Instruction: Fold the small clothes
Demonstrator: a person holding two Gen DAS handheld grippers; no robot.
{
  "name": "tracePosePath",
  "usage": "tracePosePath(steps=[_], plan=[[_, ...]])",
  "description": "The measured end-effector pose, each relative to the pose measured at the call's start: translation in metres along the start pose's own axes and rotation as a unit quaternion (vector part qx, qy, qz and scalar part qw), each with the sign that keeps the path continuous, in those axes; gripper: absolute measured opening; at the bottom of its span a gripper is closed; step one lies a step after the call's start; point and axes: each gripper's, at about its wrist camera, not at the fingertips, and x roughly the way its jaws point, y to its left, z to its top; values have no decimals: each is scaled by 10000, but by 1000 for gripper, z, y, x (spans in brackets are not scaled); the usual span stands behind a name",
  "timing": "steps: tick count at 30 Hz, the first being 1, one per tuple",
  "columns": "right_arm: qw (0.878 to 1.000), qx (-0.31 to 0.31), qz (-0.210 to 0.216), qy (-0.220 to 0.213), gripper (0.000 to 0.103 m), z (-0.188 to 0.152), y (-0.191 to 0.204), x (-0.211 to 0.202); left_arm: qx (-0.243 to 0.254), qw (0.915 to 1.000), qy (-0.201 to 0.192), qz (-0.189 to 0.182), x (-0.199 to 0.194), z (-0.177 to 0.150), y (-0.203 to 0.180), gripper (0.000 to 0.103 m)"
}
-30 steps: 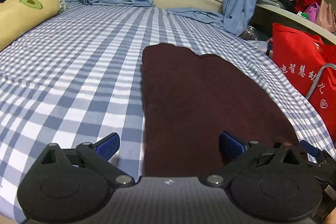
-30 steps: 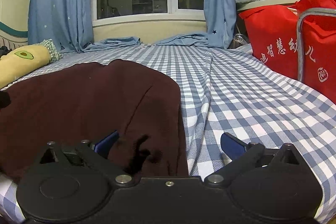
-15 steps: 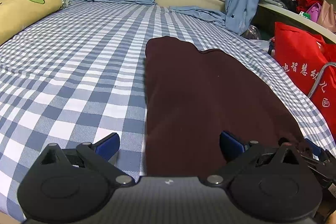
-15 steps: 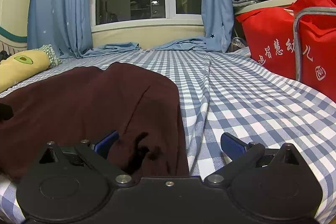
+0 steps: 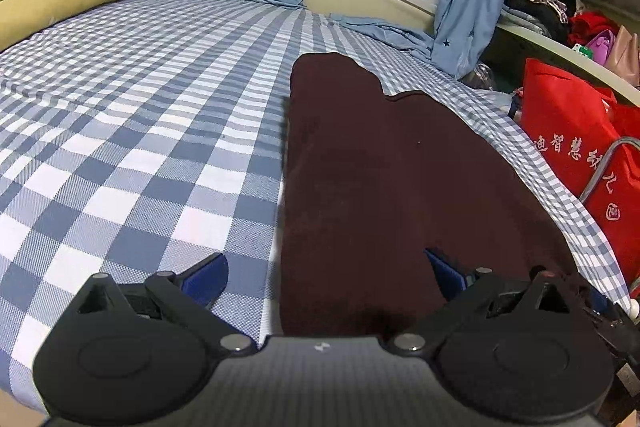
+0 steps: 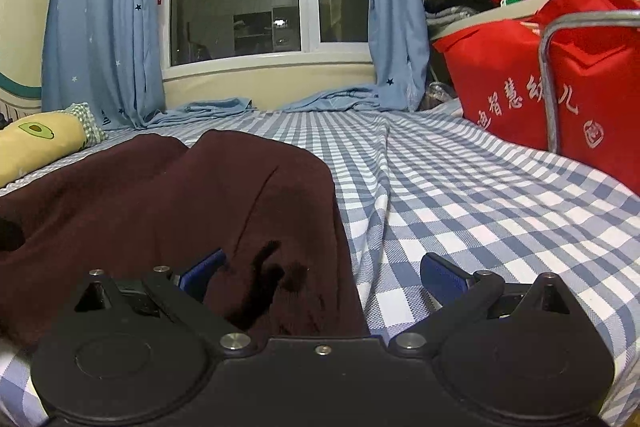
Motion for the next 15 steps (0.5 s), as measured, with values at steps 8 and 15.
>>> tracePosePath(steps=[8, 15], plan=[[9980, -307, 443, -338, 103, 21, -7, -12, -7, 10000, 10, 11, 2, -1, 0, 103], [9939, 225, 1082, 48, 103, 64, -34, 20, -9, 10000, 7, 21, 2, -3, -1, 103]])
